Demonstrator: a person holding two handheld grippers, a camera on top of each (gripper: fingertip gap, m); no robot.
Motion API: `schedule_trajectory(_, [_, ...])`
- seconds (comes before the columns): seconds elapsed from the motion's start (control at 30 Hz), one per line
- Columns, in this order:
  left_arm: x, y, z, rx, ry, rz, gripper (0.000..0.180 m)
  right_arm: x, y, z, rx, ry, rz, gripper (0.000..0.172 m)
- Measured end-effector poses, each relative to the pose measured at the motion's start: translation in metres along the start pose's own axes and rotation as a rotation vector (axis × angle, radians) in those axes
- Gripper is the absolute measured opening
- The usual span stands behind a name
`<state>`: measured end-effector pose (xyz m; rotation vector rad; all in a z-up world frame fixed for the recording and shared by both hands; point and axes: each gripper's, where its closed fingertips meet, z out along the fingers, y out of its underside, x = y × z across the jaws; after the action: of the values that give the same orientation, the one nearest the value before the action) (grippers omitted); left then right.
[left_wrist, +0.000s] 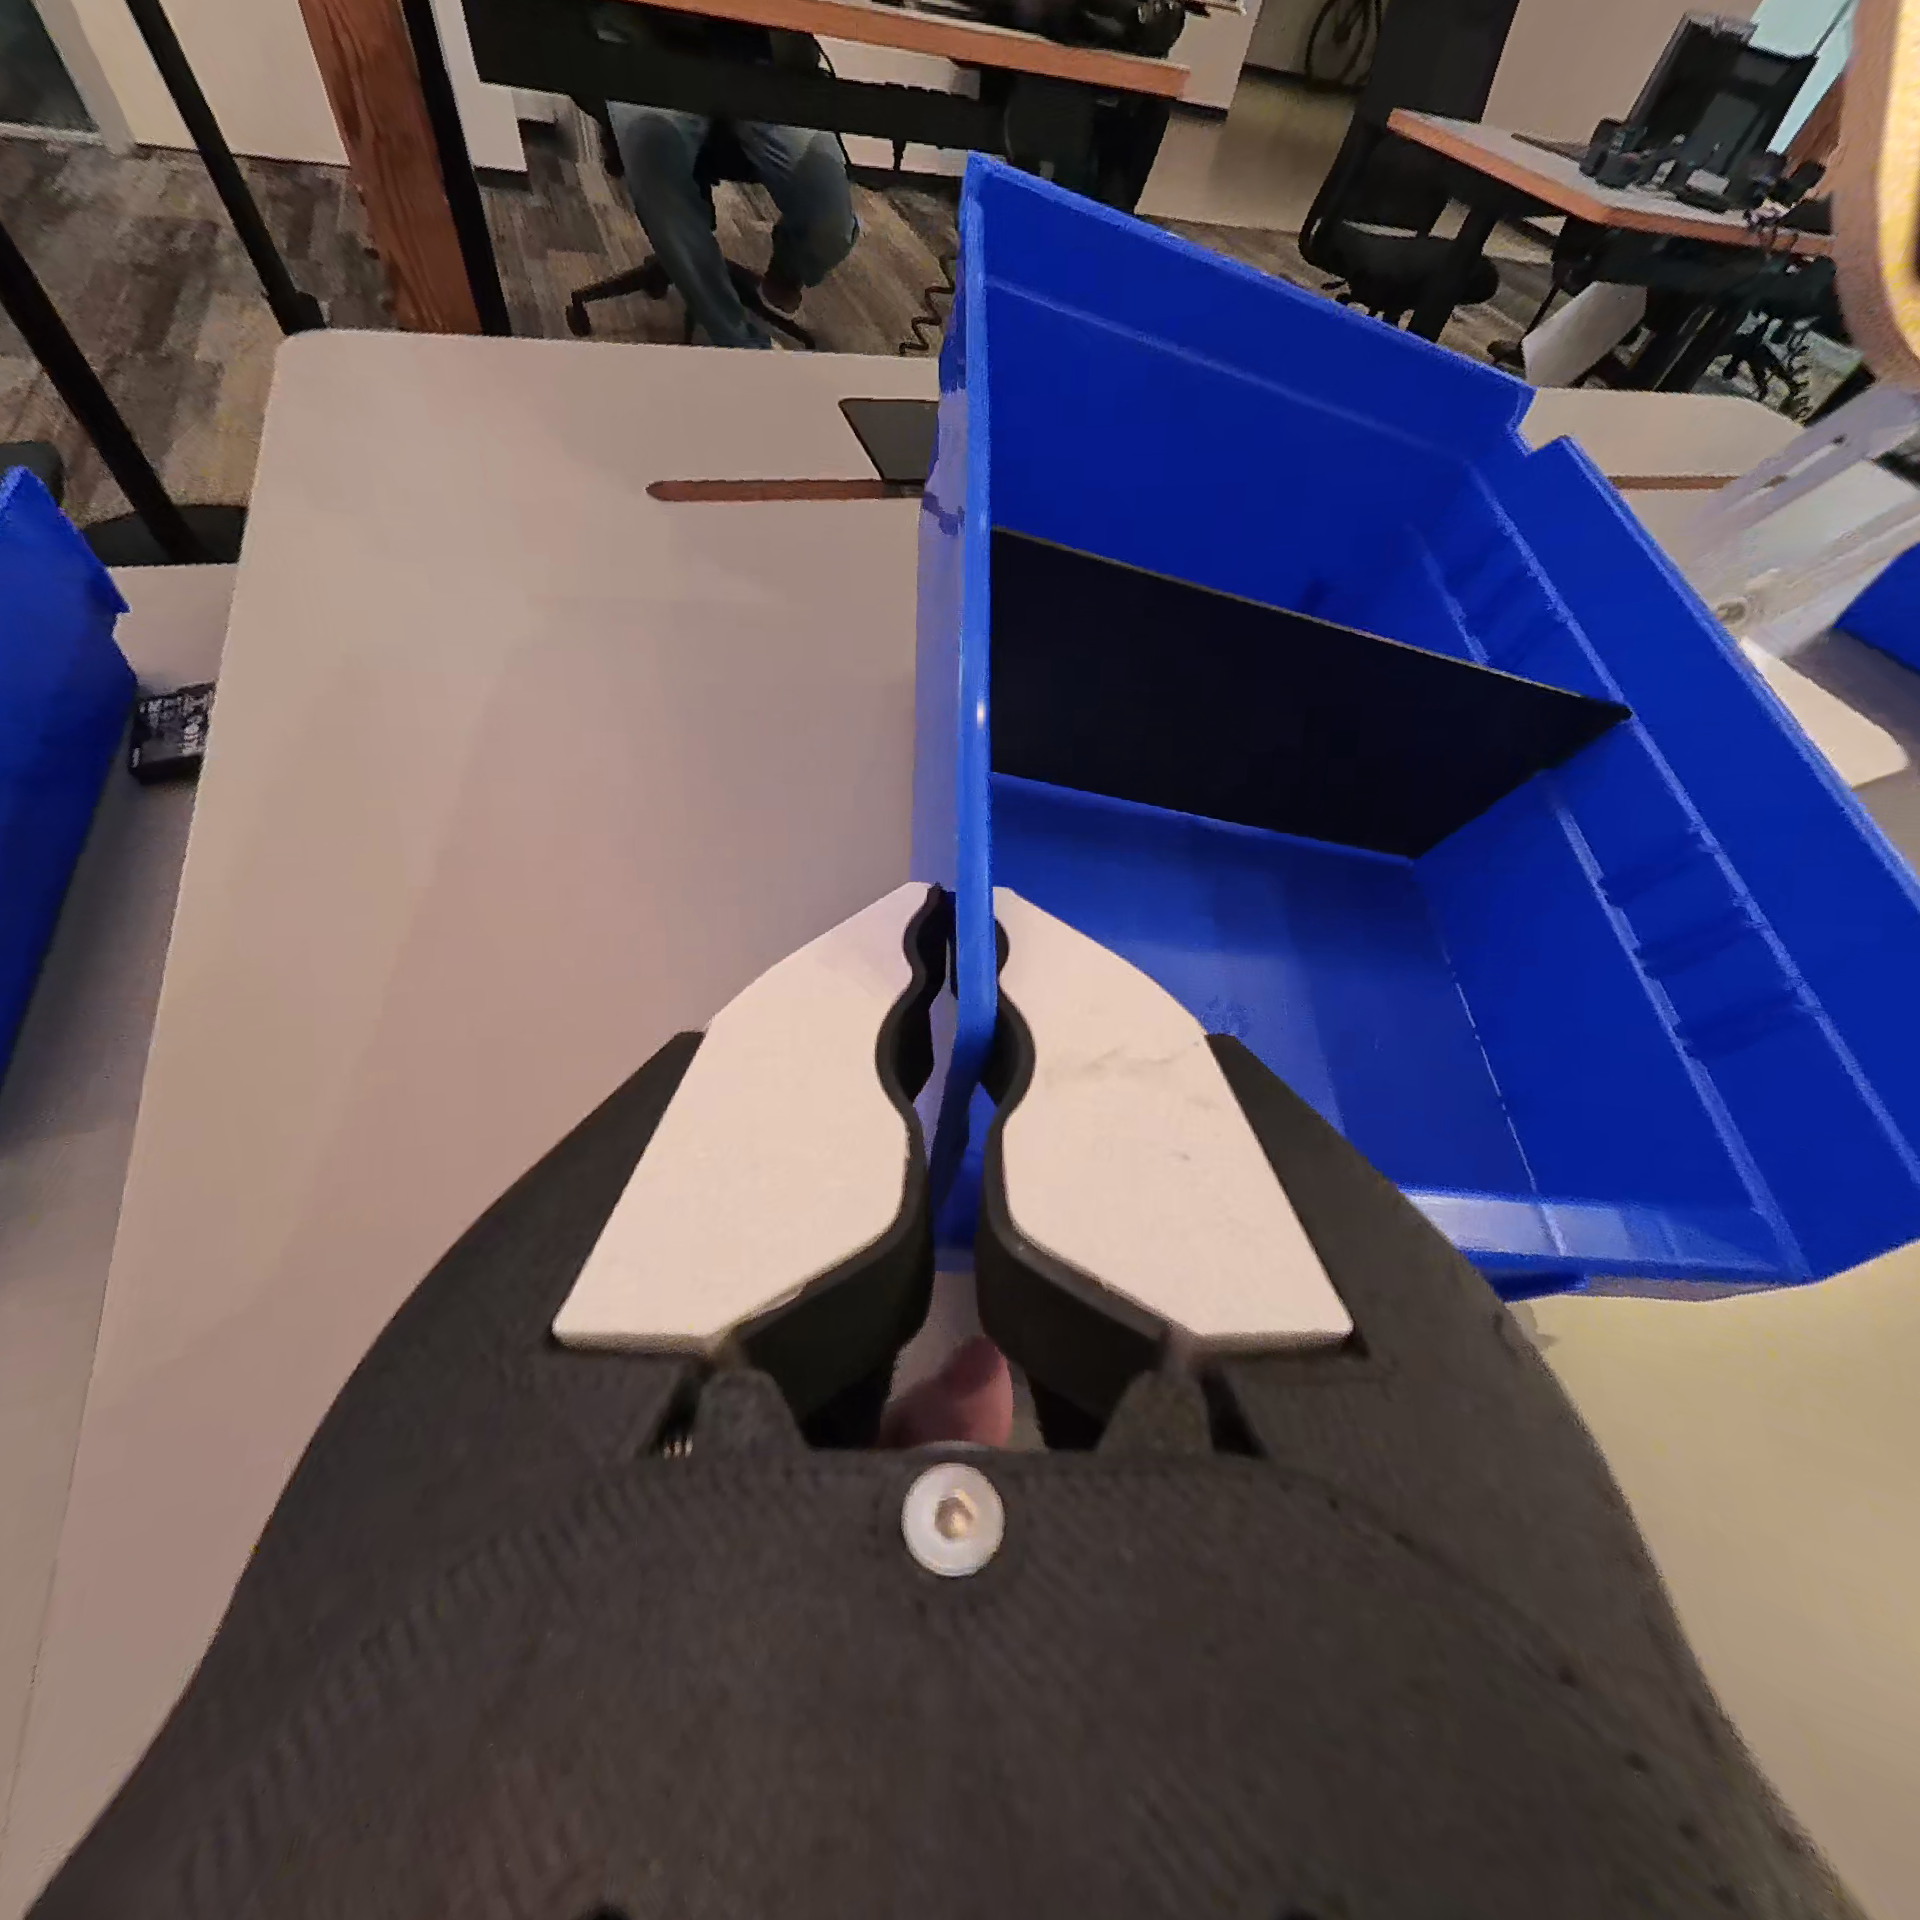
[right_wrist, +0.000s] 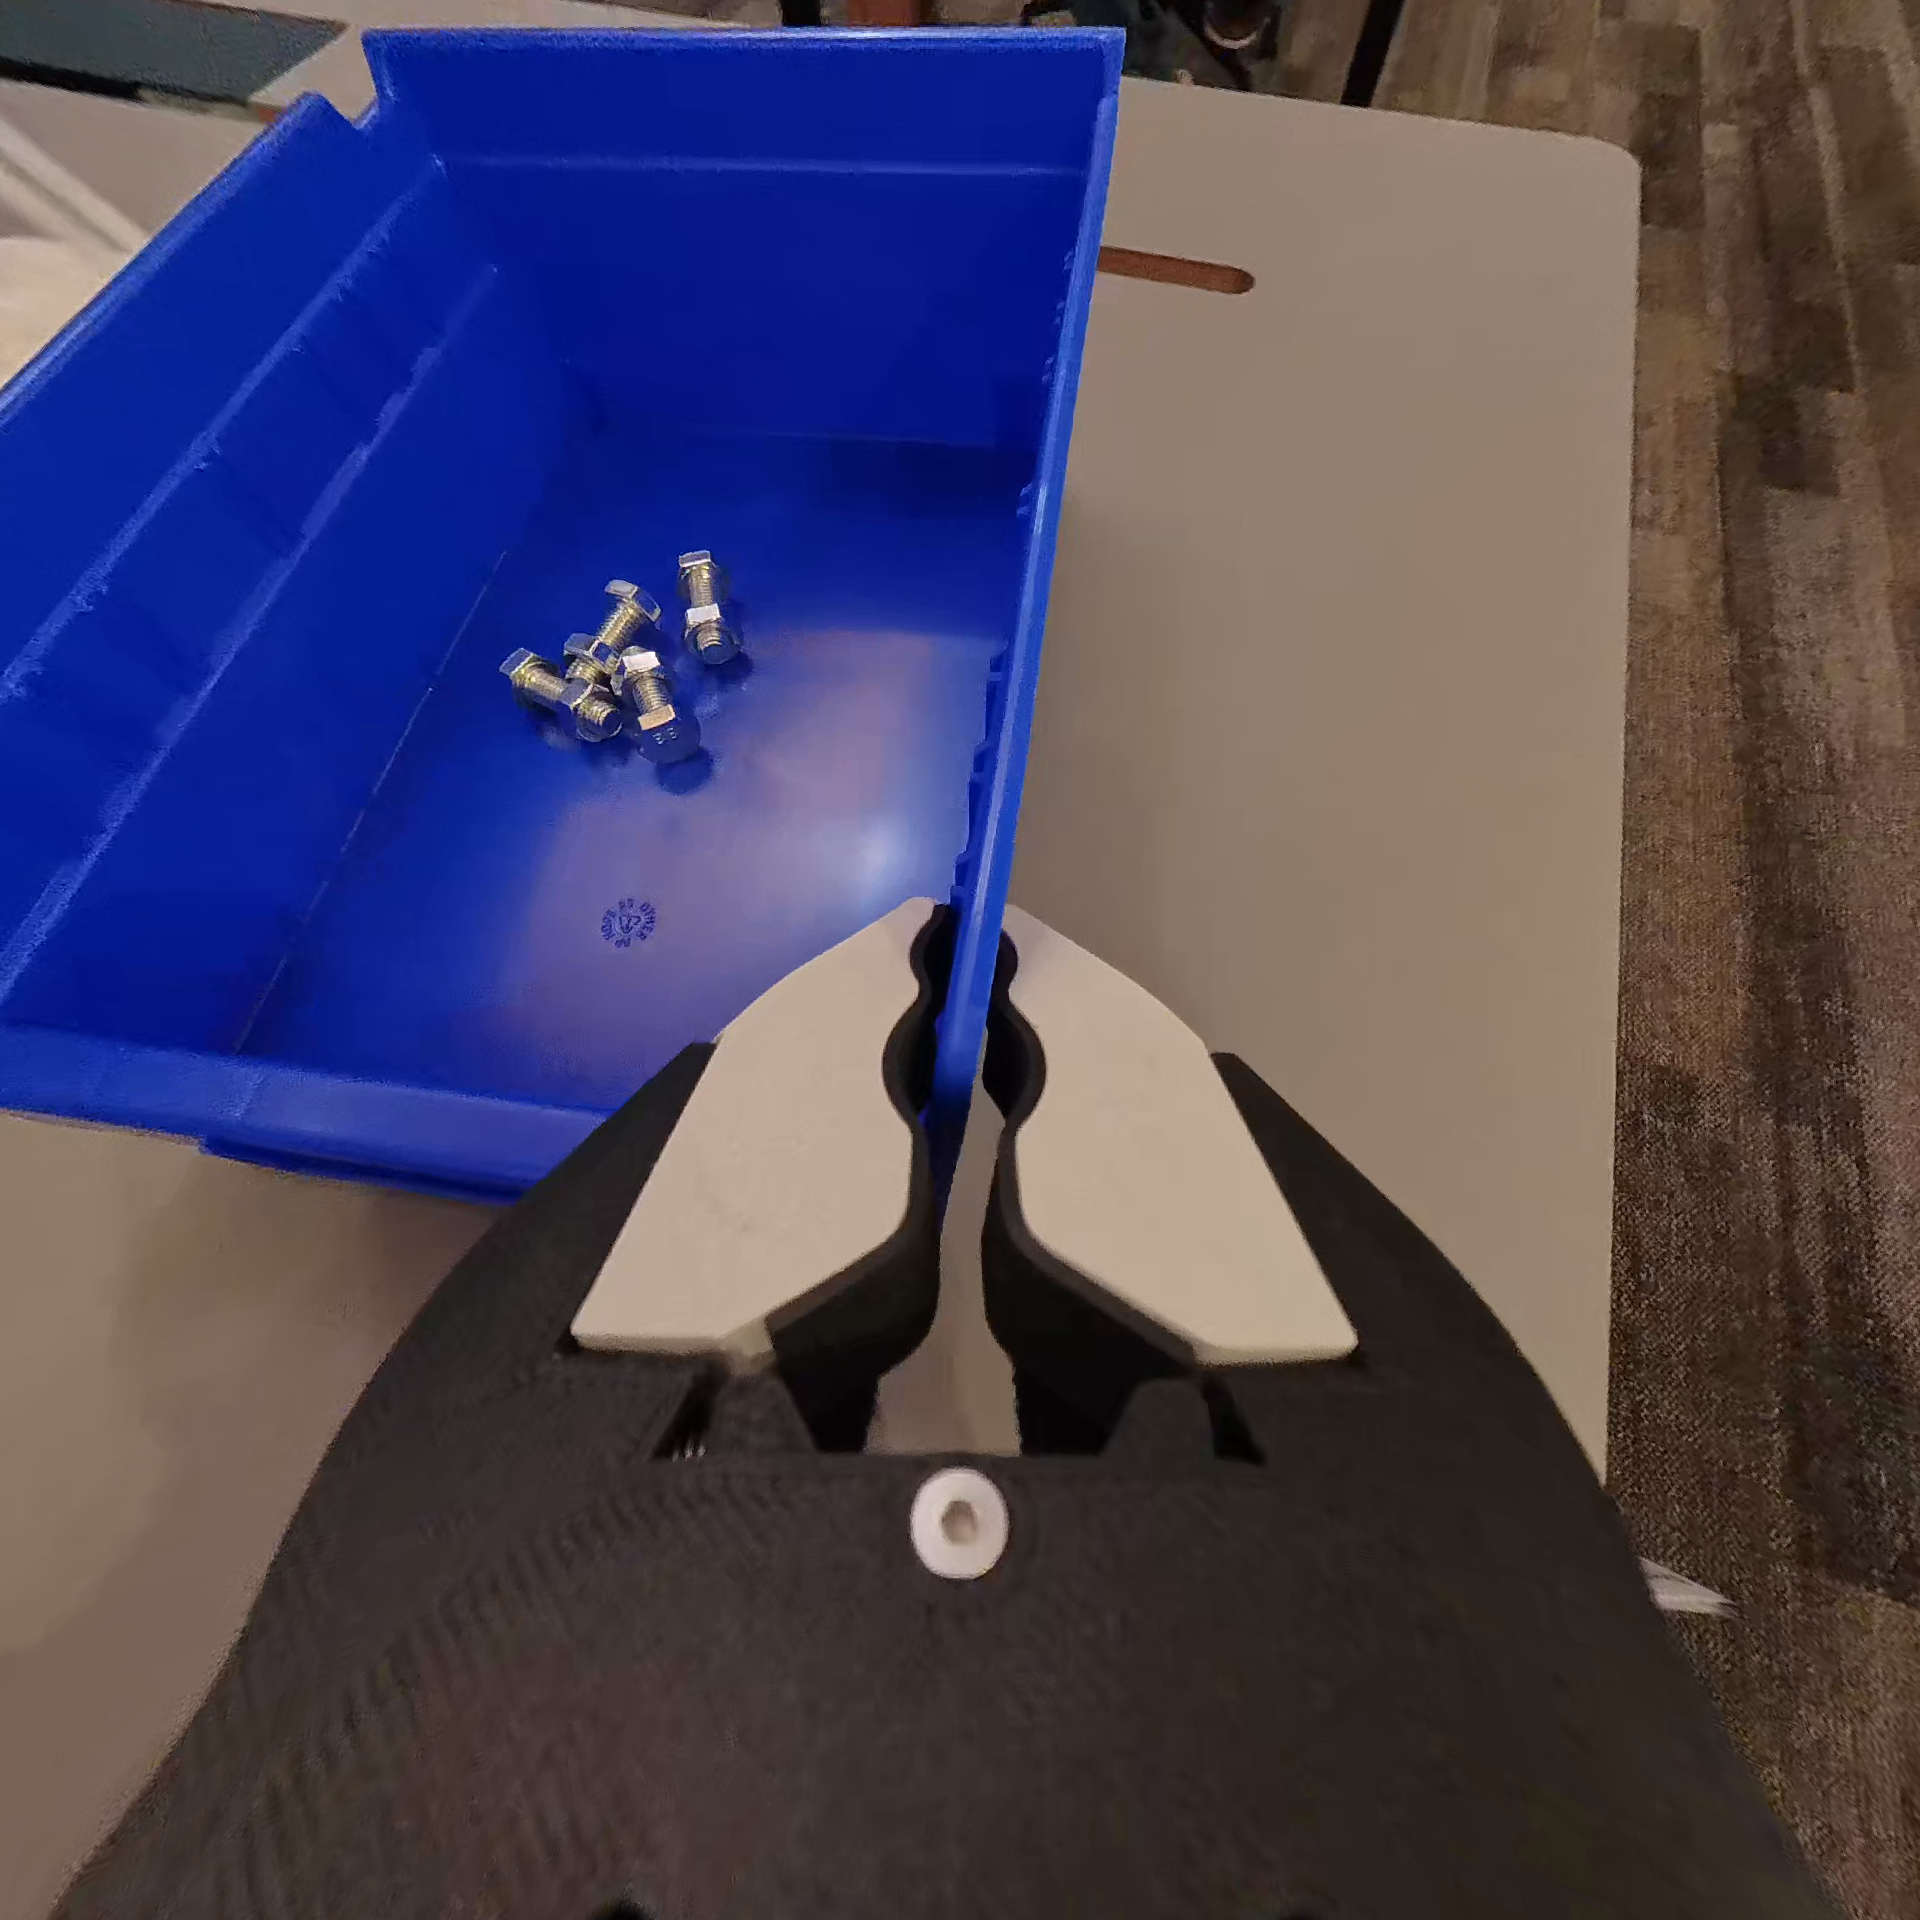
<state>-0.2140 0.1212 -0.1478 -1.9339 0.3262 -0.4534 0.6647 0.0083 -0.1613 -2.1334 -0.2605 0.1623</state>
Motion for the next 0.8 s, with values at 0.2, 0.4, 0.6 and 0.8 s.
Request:
schedule_trajectory(0.2, [0.008, 0.015, -0.043, 0.002, -0.036, 0.013, 0.003, -0.031, 0.018, -0.026, -0.008, -0.104, -0.067, 0.004])
schedule_trajectory(0.4, [0.015, 0.035, -0.095, 0.018, -0.054, -0.018, 0.003, -0.052, 0.036, -0.043, -0.009, -0.262, -0.132, 0.004])
schedule_trajectory(0.6, [0.022, 0.051, -0.138, 0.09, -0.073, -0.053, 0.003, -0.082, 0.039, -0.048, -0.027, -0.414, -0.22, 0.004])
schedule_trajectory(0.8, [0.031, 0.063, -0.167, 0.165, -0.075, -0.081, 0.003, -0.13, 0.03, -0.033, -0.04, -0.531, -0.291, 0.004])
